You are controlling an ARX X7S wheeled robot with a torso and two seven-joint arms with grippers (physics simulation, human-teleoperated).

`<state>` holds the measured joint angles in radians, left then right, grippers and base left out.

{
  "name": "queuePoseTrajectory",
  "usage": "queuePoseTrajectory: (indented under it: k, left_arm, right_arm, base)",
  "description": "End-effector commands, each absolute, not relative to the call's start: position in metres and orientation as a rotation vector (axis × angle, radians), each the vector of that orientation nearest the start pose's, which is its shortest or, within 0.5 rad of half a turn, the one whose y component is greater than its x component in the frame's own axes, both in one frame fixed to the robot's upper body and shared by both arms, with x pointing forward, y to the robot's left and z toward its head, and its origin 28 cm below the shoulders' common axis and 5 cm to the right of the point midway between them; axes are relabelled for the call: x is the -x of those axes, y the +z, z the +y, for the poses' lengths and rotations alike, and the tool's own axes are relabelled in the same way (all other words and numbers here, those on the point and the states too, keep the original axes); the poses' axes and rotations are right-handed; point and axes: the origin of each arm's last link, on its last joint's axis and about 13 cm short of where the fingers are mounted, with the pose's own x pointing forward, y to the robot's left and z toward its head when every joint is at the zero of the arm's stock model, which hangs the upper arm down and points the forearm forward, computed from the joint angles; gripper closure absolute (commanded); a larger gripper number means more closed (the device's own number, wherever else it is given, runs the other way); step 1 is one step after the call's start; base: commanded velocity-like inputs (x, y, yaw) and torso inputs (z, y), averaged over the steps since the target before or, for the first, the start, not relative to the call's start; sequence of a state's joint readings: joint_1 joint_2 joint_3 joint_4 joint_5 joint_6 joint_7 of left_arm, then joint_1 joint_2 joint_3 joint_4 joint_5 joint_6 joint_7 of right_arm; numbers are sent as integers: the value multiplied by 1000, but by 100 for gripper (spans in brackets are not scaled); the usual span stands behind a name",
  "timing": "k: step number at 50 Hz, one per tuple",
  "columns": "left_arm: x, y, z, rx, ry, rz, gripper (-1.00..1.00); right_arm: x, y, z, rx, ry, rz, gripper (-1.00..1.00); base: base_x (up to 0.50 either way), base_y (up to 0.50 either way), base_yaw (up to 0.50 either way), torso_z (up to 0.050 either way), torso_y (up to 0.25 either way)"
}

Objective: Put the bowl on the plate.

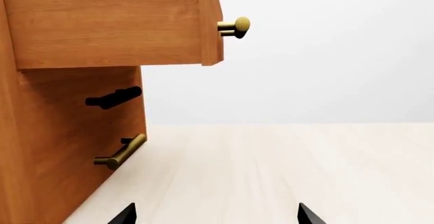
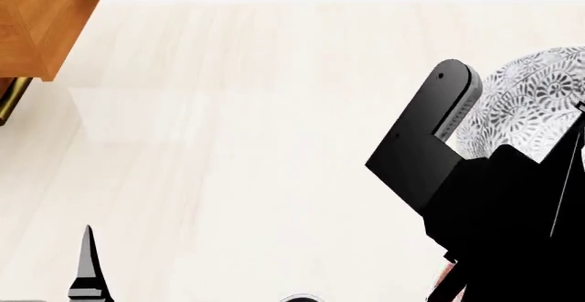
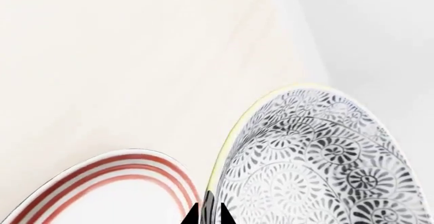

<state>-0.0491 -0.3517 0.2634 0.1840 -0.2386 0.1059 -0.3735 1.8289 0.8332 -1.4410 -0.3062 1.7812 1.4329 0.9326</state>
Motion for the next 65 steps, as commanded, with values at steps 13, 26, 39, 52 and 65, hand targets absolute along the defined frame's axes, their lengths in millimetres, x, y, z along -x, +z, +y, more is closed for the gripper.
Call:
queuePoseTrajectory:
  k: [13, 26, 39, 52, 65]
  left_arm:
    - [-216, 64, 225, -31, 61, -263, -100]
    - [-217, 64, 225, -30, 58, -260, -100]
    - [-218, 63, 225, -29, 53, -257, -100]
    - [-218, 63, 225, -31, 53, -258, -100]
    - [-218, 62, 225, -31, 55, -255, -100]
  right_arm:
    - [-200, 261, -166, 917, 32, 602, 100]
    - [-182, 253, -170, 853, 3, 579, 100]
    - [-167, 243, -176, 796, -31, 594, 100]
    - [-168, 234, -173, 781, -1, 605, 100]
    - [-174, 227, -172, 762, 29, 599, 100]
  base:
    - [0, 0, 0, 0, 0]
    - [0, 0, 0, 0, 0]
    - [0, 0, 0, 0, 0]
    - [0, 0, 0, 0, 1]
    - [0, 0, 0, 0, 0]
